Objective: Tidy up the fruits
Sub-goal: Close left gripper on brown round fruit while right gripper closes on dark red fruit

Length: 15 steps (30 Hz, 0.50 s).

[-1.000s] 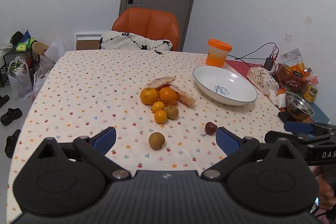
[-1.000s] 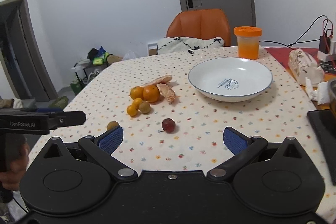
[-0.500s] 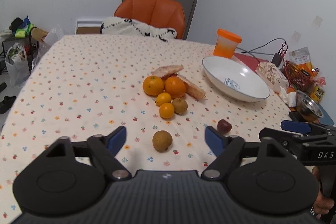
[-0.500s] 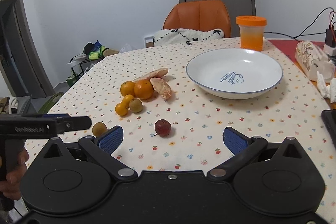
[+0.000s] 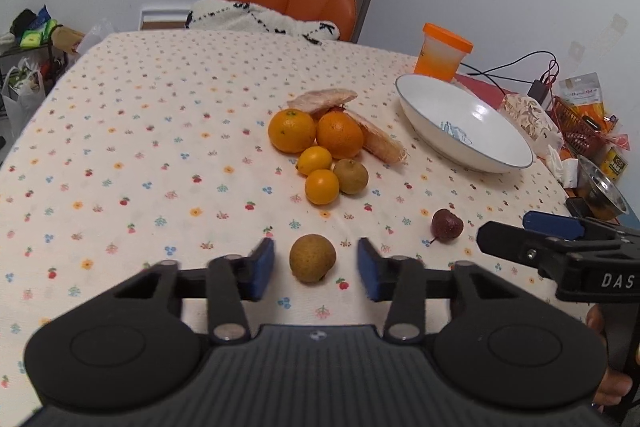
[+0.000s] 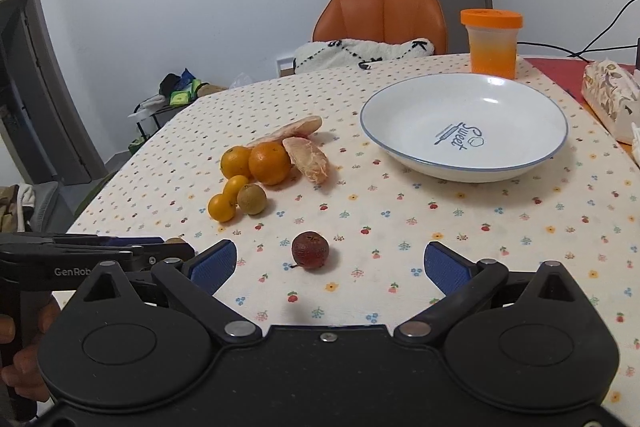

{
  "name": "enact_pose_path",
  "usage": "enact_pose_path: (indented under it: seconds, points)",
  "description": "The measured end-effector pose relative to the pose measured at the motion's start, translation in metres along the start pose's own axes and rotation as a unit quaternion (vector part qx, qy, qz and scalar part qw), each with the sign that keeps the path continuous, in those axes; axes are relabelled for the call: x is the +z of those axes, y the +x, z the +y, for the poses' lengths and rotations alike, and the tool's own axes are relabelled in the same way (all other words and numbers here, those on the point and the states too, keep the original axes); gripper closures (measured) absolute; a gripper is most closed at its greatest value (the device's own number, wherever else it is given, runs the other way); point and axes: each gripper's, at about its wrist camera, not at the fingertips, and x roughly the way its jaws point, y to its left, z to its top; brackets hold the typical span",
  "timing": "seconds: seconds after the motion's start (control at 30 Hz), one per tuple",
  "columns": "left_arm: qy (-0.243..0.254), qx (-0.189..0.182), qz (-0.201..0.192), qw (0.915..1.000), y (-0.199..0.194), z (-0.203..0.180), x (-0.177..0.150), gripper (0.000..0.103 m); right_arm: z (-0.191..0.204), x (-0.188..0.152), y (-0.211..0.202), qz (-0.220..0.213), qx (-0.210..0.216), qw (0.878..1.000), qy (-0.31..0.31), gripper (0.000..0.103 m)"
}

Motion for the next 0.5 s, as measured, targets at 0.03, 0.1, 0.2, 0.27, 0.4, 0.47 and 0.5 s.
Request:
enact_pose_path:
  seconds: [0.03, 0.1, 0.2, 0.27, 0.4, 0.47, 0.5]
  points:
    - [0.0, -0.002, 0.004, 1.0, 0.002, 0.0, 0.0, 0.079, 0.0, 0.001, 0.002, 0.001, -0.004, 1.0, 0.0, 0.006]
    - [0.012, 0.003, 0.0, 0.9999, 0.003, -0.001, -0.001, 0.079, -0.001, 0.002, 0.007, 0.005, -0.006, 1.0, 0.001, 0.01]
    - [0.014, 0.001, 0.0, 0.9999, 0.003, -0.001, 0.0, 0.079, 0.0, 0.002, 0.014, 0.008, -0.001, 1.0, -0.001, 0.014]
    - [0.008, 0.0, -0.002, 1.0, 0.002, 0.002, 0.001, 0.079, 0.001, 0.003, 0.018, 0.011, 0.002, 1.0, -0.003, 0.019]
    - [-0.004, 0.001, -0.005, 1.0, 0.001, 0.008, 0.006, 0.079, 0.004, 0.003, 0.025, 0.016, 0.006, 1.0, -0.006, 0.031]
    - [-0.006, 0.001, -0.007, 1.0, 0.001, 0.01, 0.008, 0.079, 0.004, 0.003, 0.028, 0.018, 0.003, 1.0, -0.003, 0.032]
    - [-0.006, 0.0, -0.009, 0.9999, 0.0, 0.01, 0.009, 0.079, 0.004, 0.003, 0.029, 0.018, 0.003, 1.0, -0.002, 0.035]
